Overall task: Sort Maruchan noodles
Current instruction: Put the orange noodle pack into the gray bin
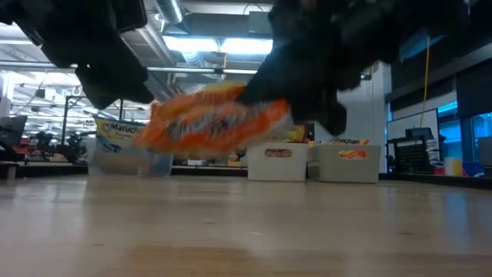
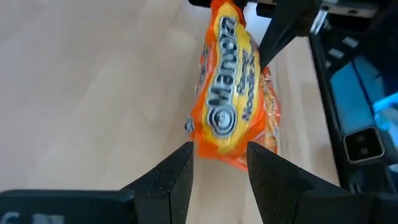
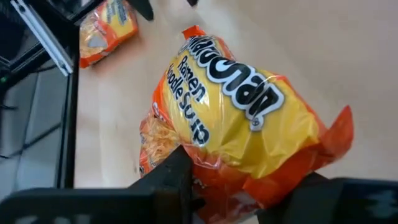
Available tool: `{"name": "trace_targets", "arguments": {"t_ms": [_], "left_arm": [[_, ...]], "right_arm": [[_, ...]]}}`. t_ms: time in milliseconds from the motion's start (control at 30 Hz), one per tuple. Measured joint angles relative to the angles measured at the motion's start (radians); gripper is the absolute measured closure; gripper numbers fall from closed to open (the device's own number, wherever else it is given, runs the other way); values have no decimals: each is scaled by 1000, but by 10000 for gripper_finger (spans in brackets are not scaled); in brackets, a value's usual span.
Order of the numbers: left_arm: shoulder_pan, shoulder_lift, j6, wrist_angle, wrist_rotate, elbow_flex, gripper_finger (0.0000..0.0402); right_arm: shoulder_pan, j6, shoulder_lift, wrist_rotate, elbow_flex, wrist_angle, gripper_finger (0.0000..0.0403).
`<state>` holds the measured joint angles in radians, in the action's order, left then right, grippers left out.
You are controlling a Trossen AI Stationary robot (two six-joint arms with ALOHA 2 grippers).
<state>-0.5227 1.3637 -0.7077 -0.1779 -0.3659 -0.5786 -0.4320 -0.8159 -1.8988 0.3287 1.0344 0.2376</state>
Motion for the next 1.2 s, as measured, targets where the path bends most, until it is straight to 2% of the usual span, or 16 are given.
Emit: {"name": "trace_targets", "arguments": {"t_ms": [100, 300, 367, 467, 633, 867, 967, 1200], "left_arm": [[7, -30, 29, -112, -10, 60, 260], [39, -14, 30, -595, 38, 253, 260], [39, -15, 31, -683, 28, 277, 260], [42, -16, 33, -695, -10, 272, 260], [74, -16, 58, -661, 61, 239, 245], [99, -16, 64, -667, 43, 238, 181], [100, -16, 64, -702, 71, 236, 159], [95, -16, 140, -657, 64, 168, 147]], "right_arm": [[-1, 39, 61, 45, 1, -78, 300], [-22, 92, 144, 136, -24, -126, 301], [-32, 116, 159, 174, -43, -103, 301], [-35, 167, 159, 229, -56, -46, 300], [-32, 260, 150, 267, -56, 45, 300], [-32, 301, 149, 265, -55, 108, 300], [-32, 324, 144, 286, -55, 111, 299], [-5, 380, 144, 266, -55, 191, 299]]}}
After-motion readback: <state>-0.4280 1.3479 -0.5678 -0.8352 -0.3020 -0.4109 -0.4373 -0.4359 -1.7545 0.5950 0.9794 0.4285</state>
